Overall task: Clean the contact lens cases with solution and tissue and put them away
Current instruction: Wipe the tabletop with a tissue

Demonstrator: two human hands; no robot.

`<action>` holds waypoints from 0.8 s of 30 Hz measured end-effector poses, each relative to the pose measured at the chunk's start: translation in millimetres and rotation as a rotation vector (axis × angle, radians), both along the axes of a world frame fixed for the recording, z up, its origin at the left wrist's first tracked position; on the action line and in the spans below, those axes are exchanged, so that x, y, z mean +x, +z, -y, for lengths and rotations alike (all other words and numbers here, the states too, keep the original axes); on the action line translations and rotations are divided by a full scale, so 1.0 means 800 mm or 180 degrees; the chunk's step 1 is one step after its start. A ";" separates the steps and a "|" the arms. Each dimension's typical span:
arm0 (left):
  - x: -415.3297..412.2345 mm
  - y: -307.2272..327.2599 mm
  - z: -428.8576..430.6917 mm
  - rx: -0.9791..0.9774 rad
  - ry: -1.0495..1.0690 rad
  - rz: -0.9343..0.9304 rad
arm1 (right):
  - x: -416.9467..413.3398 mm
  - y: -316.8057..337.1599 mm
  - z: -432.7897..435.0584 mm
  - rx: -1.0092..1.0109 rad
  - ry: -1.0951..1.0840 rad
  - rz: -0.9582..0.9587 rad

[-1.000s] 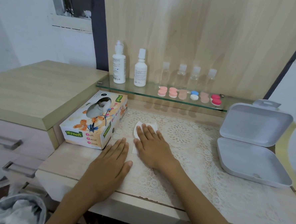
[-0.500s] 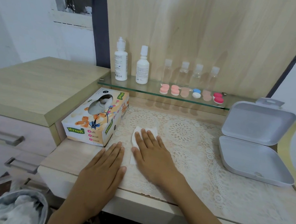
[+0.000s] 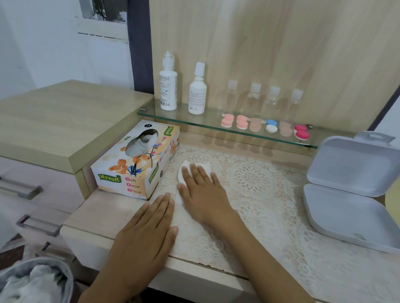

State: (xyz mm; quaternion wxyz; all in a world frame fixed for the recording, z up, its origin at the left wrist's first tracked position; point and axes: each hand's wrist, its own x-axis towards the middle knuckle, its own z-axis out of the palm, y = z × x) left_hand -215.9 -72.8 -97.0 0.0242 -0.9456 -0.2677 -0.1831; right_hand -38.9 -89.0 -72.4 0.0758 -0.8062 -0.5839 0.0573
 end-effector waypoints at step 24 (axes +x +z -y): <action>-0.003 0.009 0.004 -0.0237 0.0223 -0.0094 | 0.010 0.006 0.131 -0.0140 -0.0118 0.0039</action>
